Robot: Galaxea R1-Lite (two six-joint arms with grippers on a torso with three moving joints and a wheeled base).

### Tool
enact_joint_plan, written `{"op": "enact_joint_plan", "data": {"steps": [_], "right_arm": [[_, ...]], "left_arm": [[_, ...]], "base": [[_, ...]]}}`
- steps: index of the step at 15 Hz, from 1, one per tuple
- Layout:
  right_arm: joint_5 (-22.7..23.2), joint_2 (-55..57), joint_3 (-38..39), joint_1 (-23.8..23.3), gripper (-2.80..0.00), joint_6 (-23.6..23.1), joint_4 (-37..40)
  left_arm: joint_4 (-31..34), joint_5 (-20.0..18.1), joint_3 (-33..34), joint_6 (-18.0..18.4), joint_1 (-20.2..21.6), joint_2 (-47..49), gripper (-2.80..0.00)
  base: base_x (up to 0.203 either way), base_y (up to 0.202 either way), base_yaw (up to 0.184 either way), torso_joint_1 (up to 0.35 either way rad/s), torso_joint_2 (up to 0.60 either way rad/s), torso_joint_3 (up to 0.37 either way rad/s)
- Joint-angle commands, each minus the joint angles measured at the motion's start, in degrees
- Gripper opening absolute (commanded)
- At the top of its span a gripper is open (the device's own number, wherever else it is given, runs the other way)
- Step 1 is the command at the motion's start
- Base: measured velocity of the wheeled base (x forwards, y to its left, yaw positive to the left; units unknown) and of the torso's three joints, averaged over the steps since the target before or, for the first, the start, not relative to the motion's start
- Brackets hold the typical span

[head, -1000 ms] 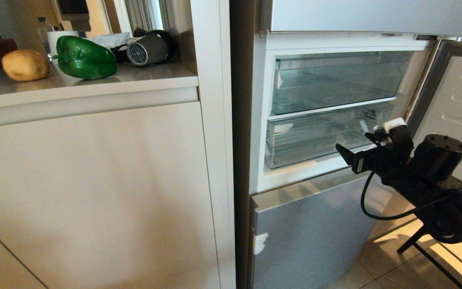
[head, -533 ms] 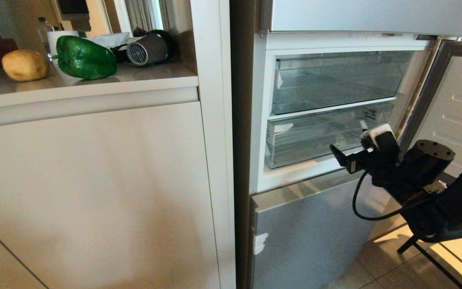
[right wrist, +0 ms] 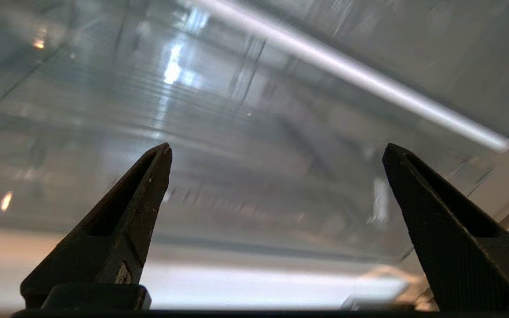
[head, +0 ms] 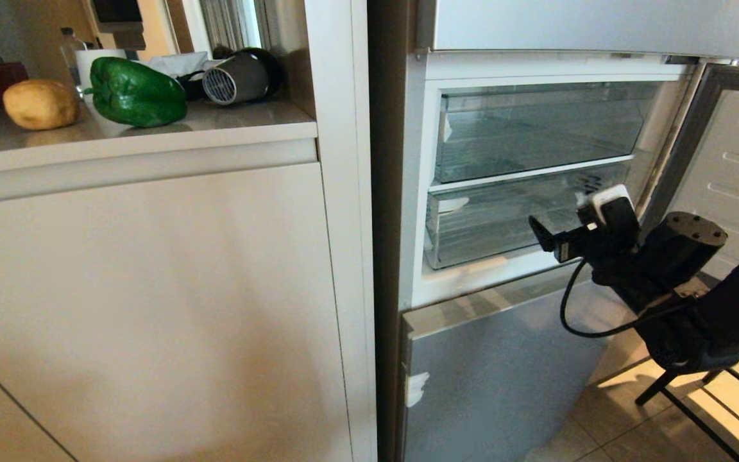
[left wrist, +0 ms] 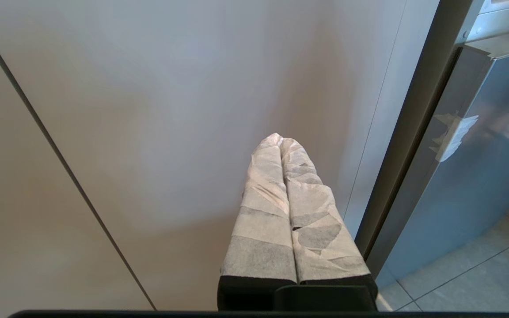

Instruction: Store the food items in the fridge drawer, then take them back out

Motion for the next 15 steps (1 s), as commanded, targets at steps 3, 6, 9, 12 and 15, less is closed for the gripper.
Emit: {"op": "enact_joint_plan", "data": {"steps": [3,6,9,12,15], "right_arm": [[0.0,0.4,-2.8,-0.2,0.00,-0.1,-0.5],[-0.5,2.0,-5.7,-0.3,0.00,-0.1,0.0],[-0.6,2.8,-7.0,-0.5,0.00,-0.1,1.4],[-0.6,2.8,-7.5,-0.6,0.00,-0.1,1.6],[-0.6,3.2,-9.2,-0.6,0.00,-0.1,2.6]], "left_arm": [[0.0,0.0,0.2,0.0,0.0,-0.1,-2.80],[0.0,0.0,0.2,0.0,0.0,0.0,-2.80],[0.0,0.0,0.2,0.0,0.0,0.0,-2.80],[0.0,0.0,0.2,0.0,0.0,-0.1,-2.80],[0.0,0.0,0.2,0.0,0.0,0.0,-2.80]], "base": [[0.000,0.000,0.000,0.000,0.00,0.000],[0.000,0.000,0.000,0.000,0.00,0.000],[0.000,0.000,0.000,0.000,0.00,0.000],[0.000,0.000,0.000,0.000,0.00,0.000],[0.000,0.000,0.000,0.000,0.00,0.000]]}}
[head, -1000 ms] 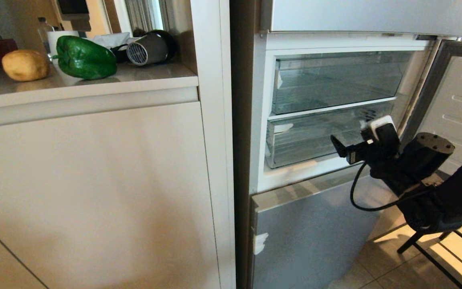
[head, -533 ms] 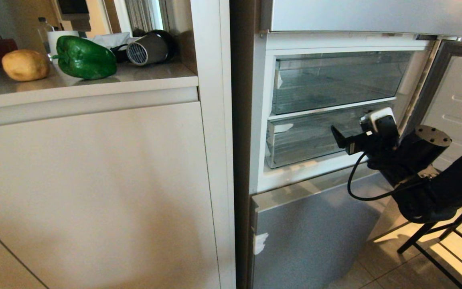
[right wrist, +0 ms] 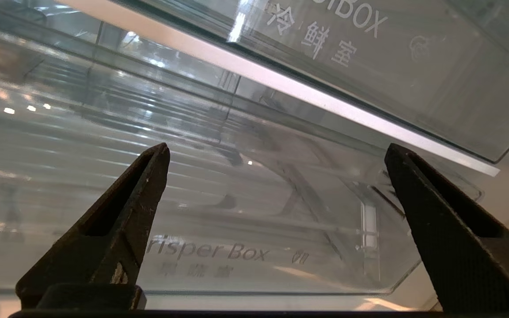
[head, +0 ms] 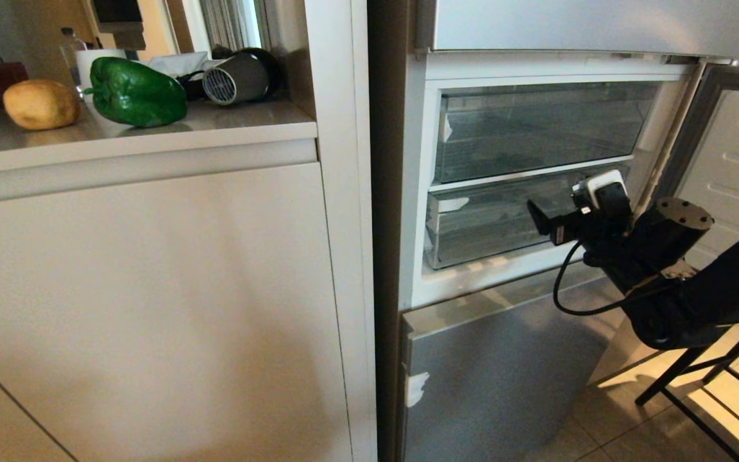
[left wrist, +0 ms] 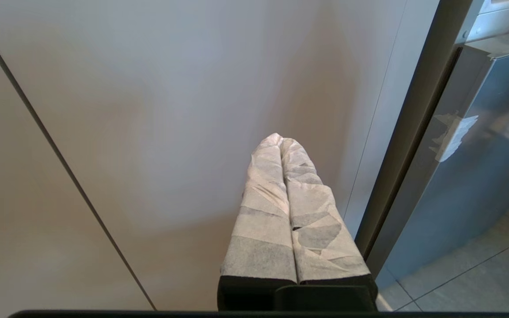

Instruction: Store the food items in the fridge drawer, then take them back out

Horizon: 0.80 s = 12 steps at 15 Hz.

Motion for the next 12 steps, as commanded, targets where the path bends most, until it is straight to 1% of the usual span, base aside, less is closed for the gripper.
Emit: {"op": "enact_joint_plan", "data": {"steps": [1,4,12], "right_arm": [[0.0,0.2,-1.0,0.0,0.00,-0.2,-0.2],[-0.6,0.2,-1.7,0.1,0.00,-0.2,1.2],[-0.8,-1.8,-1.2,0.1,0.00,-0.3,0.9]], "left_arm": [[0.0,0.0,0.2,0.0,0.0,0.0,-2.80],[0.0,0.0,0.2,0.0,0.0,0.0,-2.80],[0.0,0.0,0.2,0.0,0.0,-0.1,-2.80]], "base": [[0.000,0.000,0.000,0.000,0.00,0.000],[0.000,0.000,0.000,0.000,0.00,0.000],[0.000,0.000,0.000,0.000,0.00,0.000]]}}
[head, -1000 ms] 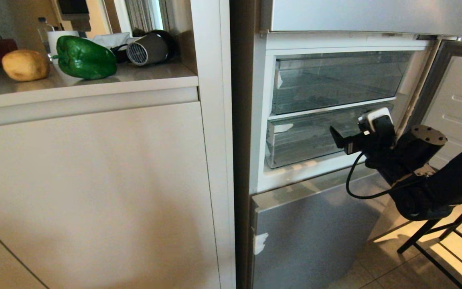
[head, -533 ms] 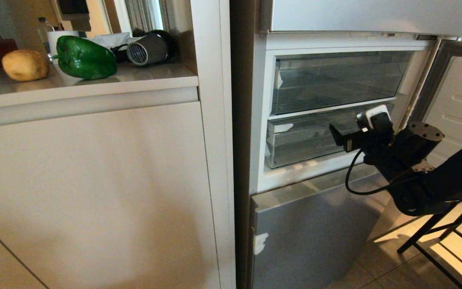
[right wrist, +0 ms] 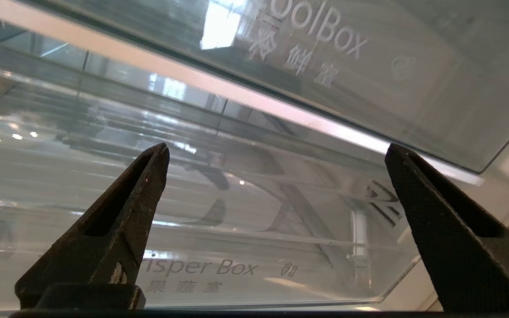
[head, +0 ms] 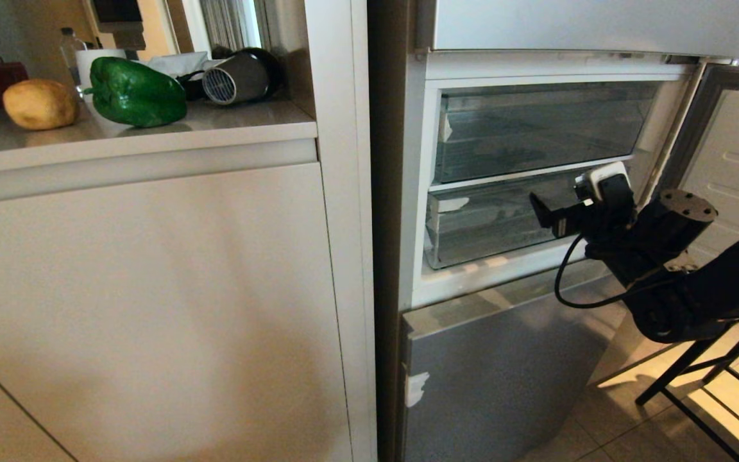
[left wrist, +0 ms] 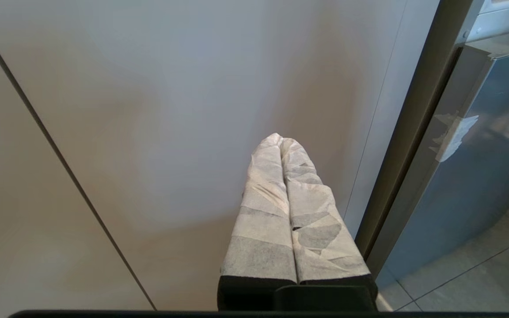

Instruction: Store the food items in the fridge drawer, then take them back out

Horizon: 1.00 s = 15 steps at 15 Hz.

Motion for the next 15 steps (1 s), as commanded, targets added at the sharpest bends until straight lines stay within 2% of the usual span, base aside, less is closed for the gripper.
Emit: {"op": "enact_joint_plan", "data": {"steps": [1,7,15], "right_arm": [[0.1,-1.0,0.4,0.1,0.00,-0.2,-0.5],[0.2,-2.5,4.6,0.2,0.00,-0.3,-0.6],[0.2,2.5,0.3,0.0,0.00,0.0,-0.2]], "left_arm": [[0.0,0.0,0.2,0.0,0.0,0.0,-2.80],[0.0,0.0,0.2,0.0,0.0,-0.1,-2.80],[0.0,0.0,0.2,0.0,0.0,0.0,-2.80]], "base": [[0.000,0.000,0.000,0.000,0.00,0.000],[0.000,0.000,0.000,0.000,0.00,0.000],[0.000,0.000,0.000,0.000,0.00,0.000]]}}
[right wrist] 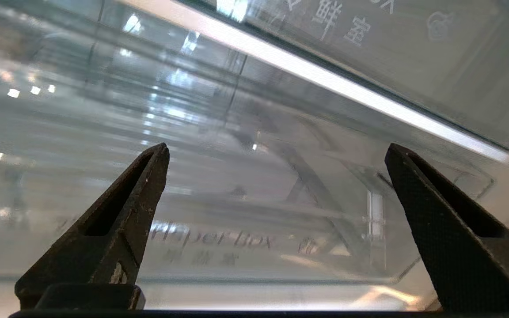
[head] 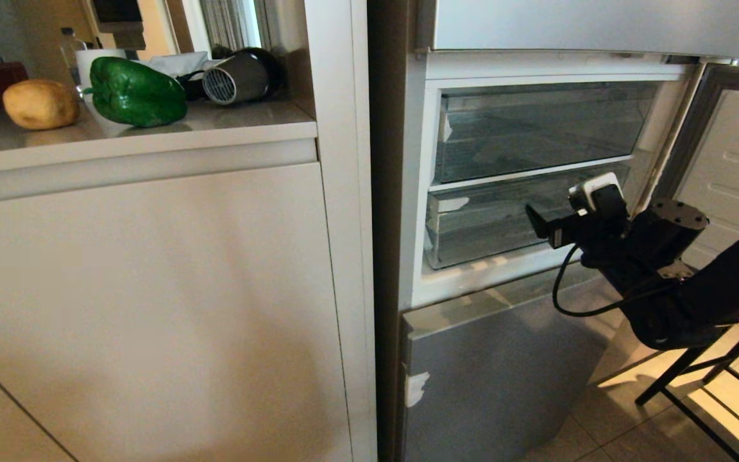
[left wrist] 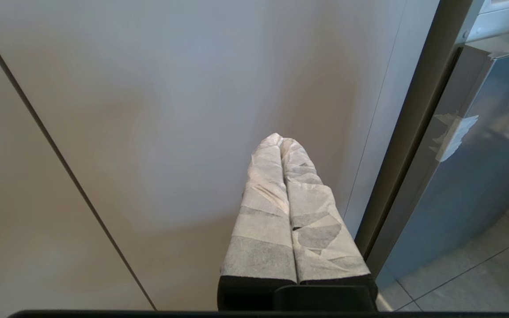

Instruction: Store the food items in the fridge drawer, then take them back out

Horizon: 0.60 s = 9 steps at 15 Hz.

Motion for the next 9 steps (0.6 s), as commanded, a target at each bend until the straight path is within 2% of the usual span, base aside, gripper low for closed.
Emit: {"op": "enact_joint_plan", "data": {"steps": [1,9], "right_arm": [[0.0,1.6,-2.0,0.0,0.00,-0.1,-0.2],[-0.1,3.3,-8.5,-0.1,0.00,-0.1,4.6]], "left_arm": [[0.0,0.0,0.2,0.0,0.0,0.0,-2.80],[0.0,0.0,0.2,0.0,0.0,0.0,-2.80]], "base": [[0.000,0.000,0.000,0.000,0.00,0.000],[0.000,0.000,0.000,0.000,0.00,0.000]]}}
